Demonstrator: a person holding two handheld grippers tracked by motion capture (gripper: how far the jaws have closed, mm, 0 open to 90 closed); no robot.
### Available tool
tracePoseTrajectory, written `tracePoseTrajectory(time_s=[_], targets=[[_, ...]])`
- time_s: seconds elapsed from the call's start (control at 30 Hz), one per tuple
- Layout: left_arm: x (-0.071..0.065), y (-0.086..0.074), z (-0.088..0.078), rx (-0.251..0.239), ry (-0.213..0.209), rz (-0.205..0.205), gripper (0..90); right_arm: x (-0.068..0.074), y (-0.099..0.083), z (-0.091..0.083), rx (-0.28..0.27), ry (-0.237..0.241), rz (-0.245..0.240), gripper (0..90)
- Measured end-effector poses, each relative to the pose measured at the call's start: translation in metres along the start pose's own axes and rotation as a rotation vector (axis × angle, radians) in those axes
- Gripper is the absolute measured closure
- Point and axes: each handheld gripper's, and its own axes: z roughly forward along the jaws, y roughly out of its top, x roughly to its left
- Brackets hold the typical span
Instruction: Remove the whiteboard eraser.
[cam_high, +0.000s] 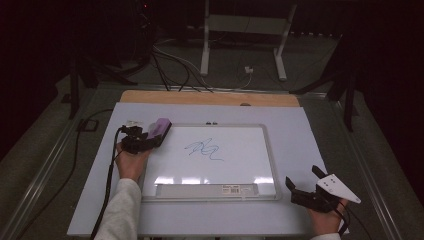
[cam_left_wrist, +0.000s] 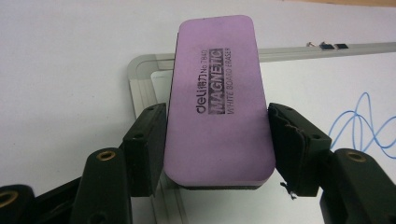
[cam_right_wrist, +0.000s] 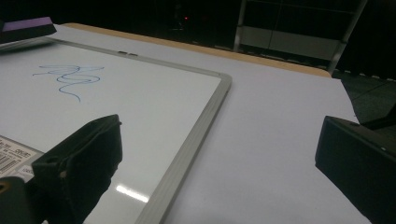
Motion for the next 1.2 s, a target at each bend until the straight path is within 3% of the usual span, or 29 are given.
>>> tracePoseTrajectory(time_s=[0.73, 1.2], targets=[[-0.020, 0.002, -0.022, -0.049, 0.005, 0.110, 41.4, 0.000, 0.001, 0.001, -0.003, 0.004, 0.004, 1.2], [-0.033, -0.001, -0.032, -0.076, -0.022, 0.163, 41.4, 0.001, 0.001, 0.002, -0.002, 0.009, -0.002, 1.2]])
